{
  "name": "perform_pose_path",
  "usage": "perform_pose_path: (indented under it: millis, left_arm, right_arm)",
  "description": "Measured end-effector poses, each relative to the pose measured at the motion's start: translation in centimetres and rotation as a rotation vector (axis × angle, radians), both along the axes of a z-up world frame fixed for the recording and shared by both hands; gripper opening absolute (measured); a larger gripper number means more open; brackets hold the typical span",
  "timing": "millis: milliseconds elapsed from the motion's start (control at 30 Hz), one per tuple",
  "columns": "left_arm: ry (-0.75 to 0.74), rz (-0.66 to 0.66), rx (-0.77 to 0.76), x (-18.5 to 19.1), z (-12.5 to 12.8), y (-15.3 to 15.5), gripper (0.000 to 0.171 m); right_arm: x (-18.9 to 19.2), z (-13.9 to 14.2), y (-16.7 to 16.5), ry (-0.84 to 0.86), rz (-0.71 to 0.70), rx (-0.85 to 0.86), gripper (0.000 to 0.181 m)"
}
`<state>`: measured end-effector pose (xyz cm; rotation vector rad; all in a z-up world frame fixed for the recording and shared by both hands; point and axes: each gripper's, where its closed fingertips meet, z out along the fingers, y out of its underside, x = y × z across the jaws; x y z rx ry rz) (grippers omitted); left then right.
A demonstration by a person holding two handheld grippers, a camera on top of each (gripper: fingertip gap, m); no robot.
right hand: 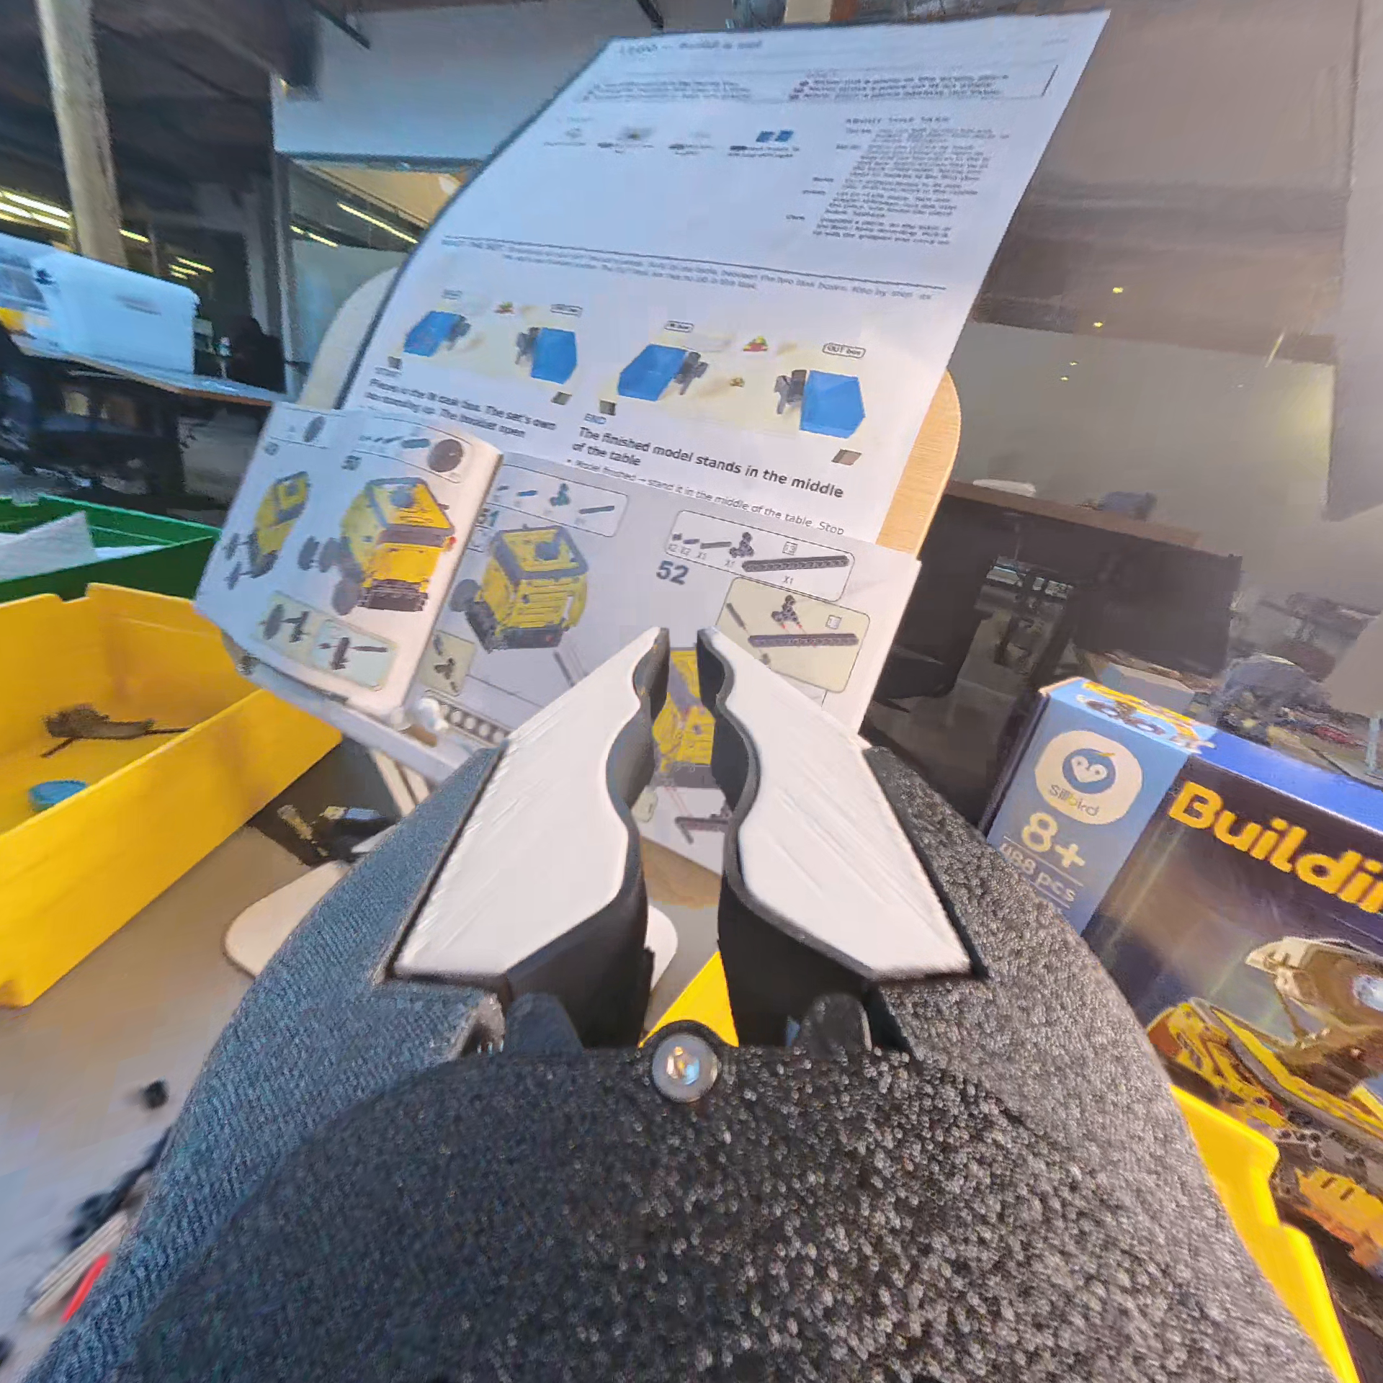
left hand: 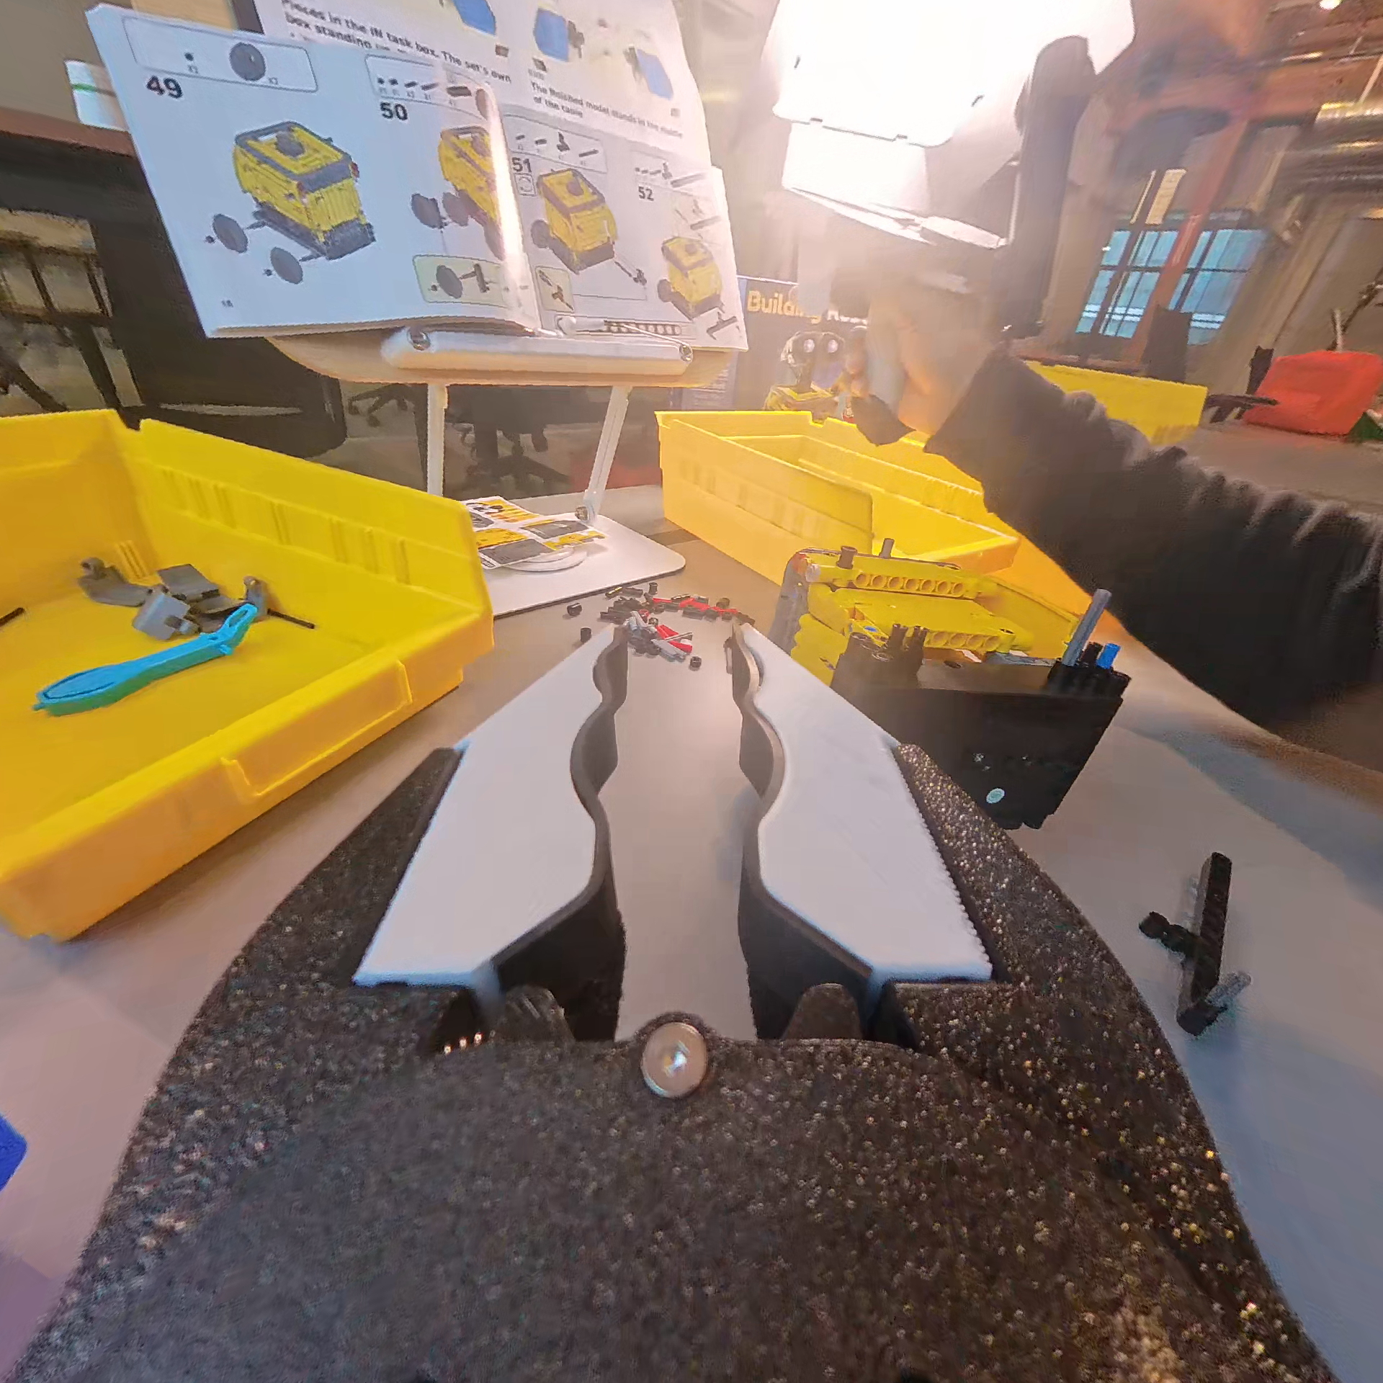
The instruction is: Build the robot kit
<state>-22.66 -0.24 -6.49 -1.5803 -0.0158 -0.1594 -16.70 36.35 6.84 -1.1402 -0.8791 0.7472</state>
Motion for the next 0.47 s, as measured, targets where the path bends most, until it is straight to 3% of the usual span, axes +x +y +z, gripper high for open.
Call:
perform_pose_path:
  millis: [167,467]
  left_arm:
    - [-0.101,-0.028,0.005,-0.8,-0.1,0.0,0.025]
    - [-0.207,-0.069,0.101,-1.5,1.0,-0.9,0.024]
  right_arm:
    - [-2.4,-0.6,3.1,-0.026,-0.028,-0.017,0.006]
    - [-3.0,-1.4,3.7,-0.072,-0.009,0.027,0.000]
